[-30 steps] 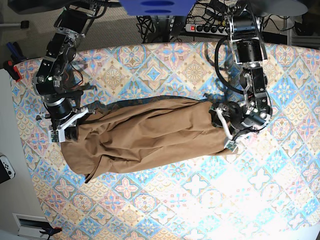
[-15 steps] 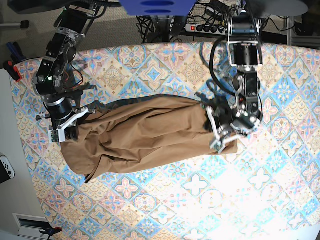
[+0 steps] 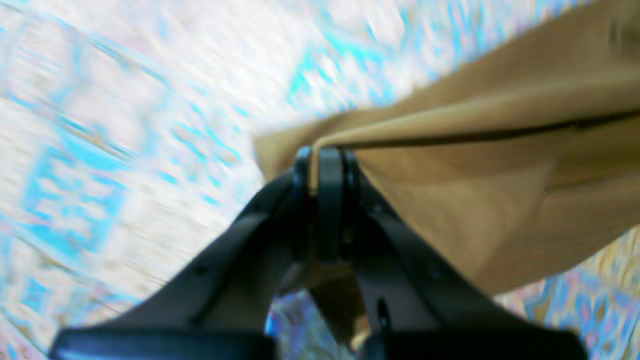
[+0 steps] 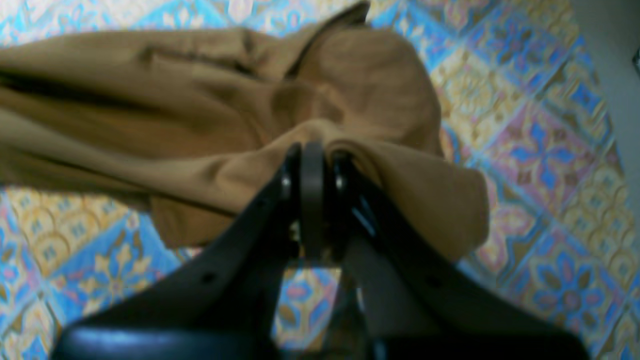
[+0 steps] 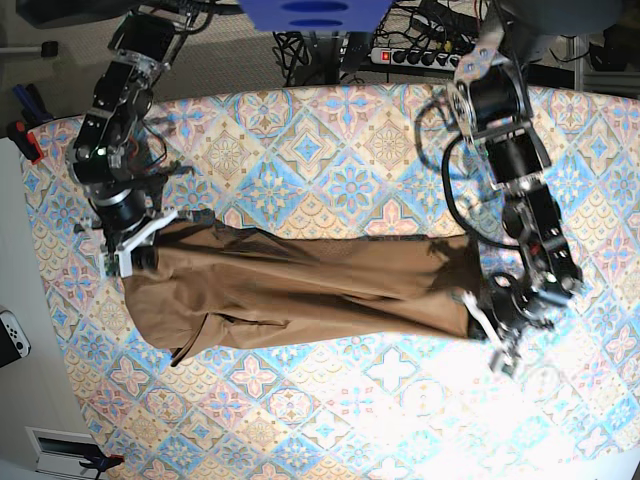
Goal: Layout the t-shirt on the table in an organized manner, then fold the t-shirt properly
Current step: 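Drag the shirt end with the left gripper away from the robot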
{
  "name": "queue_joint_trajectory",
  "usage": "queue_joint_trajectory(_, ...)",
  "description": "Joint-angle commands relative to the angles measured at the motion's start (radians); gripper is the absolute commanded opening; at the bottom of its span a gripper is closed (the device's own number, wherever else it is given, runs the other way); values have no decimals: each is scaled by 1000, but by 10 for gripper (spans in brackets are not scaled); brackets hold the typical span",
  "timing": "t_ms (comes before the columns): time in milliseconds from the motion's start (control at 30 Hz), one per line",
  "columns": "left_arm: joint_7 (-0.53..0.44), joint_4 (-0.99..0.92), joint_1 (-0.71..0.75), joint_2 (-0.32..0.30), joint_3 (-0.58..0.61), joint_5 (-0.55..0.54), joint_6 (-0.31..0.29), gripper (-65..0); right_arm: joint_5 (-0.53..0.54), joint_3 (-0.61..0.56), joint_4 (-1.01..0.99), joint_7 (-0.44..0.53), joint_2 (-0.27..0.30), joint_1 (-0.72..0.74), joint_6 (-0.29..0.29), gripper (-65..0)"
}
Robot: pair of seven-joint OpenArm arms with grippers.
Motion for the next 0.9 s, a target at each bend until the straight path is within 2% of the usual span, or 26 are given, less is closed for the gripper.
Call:
queue_joint_trajectory(0,-24,18,-49,-11,-20,-4,1,-650,14,4,18,32,11,20,2,-650)
queue_joint_trajectory(100,-30,-19,-114,-12,-57,-1,1,-650,14,8,18,32,11,18,2,-650)
queue_joint_trajectory(167,-69,-138,-177,-32,-60,7,1,-650,14,8,18,32,11,13,5,-650)
queue_joint_trajectory(400,-425,-735,-327,-97,-35,119,1,-650,14,3,18,32,11,-45,5,-650)
queue_joint_trajectory(433,-457,-777,-332,-97,-37,127,3,-643,14,3,18,32,11,-45,5,-650)
queue_joint_trajectory(467,-474,-792,-332,-98,-39,128,3,-605,14,3,18,32,11,-45,5,-650)
queue_joint_trajectory(600,-474,-725,-281,-91,-37,128,3,-406,14,3,18,32,11,-45,5,-650)
queue_joint_trajectory(700,-458,-610,-221,-72,-39,125,1,-299,14,3,18,32,11,-40,5,-650)
queue_joint_trajectory(767,-418,-516,-186,-61,-39,124,-3,-266,12,3,18,32,16,-37,5,-650)
queue_joint_trajectory(867,-351,-304,-94,-45,-35,124,-5,-263,12,-35,18,31,51,44,5,-650)
